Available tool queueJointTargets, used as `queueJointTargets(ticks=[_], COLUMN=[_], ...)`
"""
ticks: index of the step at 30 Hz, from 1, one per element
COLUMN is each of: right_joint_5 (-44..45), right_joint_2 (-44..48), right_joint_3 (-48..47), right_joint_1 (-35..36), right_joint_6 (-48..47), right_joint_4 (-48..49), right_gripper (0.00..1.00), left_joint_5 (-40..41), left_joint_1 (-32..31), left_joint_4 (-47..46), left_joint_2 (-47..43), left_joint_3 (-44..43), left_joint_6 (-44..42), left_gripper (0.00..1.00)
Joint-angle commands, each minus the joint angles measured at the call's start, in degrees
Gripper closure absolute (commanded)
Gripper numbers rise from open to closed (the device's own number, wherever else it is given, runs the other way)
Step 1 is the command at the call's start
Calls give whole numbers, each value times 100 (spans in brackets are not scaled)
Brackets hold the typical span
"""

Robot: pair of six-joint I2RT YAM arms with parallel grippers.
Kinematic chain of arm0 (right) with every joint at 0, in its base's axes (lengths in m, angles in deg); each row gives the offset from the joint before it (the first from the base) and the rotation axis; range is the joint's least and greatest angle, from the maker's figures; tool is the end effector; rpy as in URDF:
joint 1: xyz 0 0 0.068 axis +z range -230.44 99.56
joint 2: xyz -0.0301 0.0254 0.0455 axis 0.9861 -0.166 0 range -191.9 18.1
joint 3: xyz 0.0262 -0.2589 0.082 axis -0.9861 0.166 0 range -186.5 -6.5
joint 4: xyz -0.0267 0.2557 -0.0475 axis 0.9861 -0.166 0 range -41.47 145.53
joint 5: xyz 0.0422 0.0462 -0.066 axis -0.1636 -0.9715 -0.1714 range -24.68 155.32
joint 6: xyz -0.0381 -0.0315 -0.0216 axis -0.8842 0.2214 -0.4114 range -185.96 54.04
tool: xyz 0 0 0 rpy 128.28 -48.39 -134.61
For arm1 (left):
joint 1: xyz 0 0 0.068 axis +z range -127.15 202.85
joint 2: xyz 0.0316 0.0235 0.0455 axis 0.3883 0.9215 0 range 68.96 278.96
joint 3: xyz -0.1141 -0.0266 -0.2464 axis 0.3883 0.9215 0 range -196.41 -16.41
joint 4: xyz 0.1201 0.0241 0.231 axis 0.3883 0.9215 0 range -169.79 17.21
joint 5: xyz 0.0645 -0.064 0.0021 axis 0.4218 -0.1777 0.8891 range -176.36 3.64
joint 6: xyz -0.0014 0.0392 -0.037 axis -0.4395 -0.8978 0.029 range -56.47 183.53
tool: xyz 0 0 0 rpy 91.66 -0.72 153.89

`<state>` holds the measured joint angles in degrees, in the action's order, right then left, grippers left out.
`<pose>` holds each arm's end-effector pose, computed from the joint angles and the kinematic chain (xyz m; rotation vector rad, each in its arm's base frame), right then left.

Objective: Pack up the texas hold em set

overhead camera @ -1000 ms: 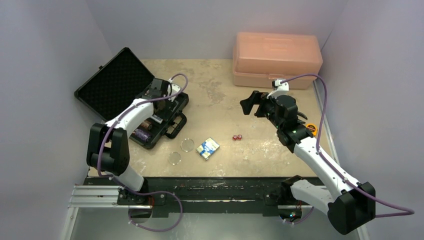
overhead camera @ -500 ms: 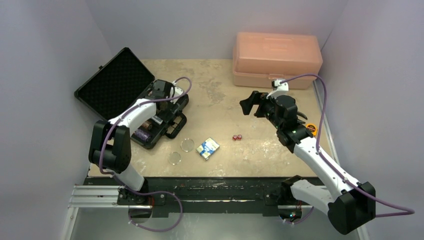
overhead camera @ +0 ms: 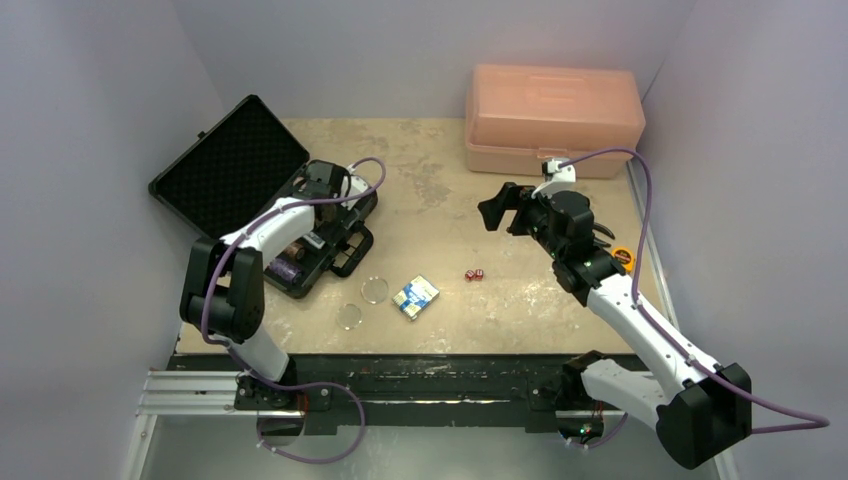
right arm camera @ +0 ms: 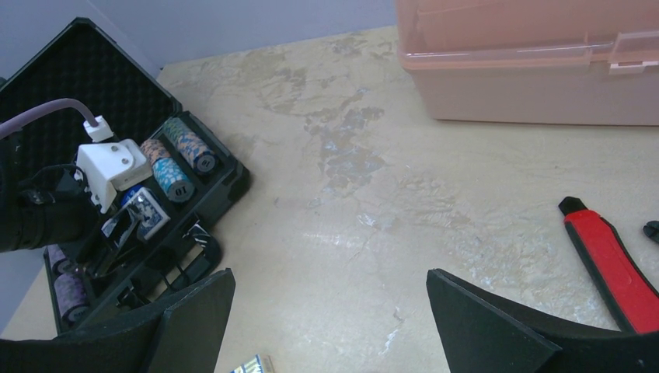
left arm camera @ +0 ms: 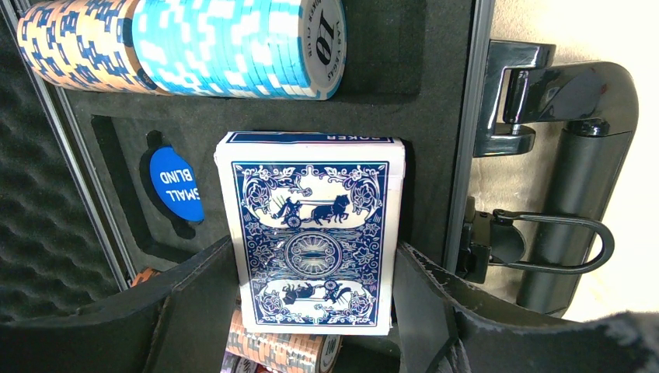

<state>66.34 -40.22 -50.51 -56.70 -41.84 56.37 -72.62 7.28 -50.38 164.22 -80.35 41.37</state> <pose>0.2201 0.0960 0.3101 0.0189 1.8436 0.5750 0.3277 -0.0825 0.2056 0.7701 2.5095 0.3551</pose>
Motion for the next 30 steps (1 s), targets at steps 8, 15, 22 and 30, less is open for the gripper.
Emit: queueJointTargets(ticks=[8,15,22,30], right_joint_5=[160,157,162,158], right_joint_2=[164,157,121,89], right_joint_3=[33,25,15,15], right_joint_1=[59,107,128,150], right_joint_6=[-99,-96,-109,-109], right_joint_4=[111,118,92,100], right_gripper=[1,1,1,1], left_joint_5=[-476,-612,-535,-390], left_joint_1=[-95,-130,-131,-130], left_joint_4=[111,237,128,151], left_joint_2=[-3,-57,-361,-575], left_joint_3=[30,54,235,192], left_joint_6=[150,194,146,98], left_gripper=[100,79,48,7])
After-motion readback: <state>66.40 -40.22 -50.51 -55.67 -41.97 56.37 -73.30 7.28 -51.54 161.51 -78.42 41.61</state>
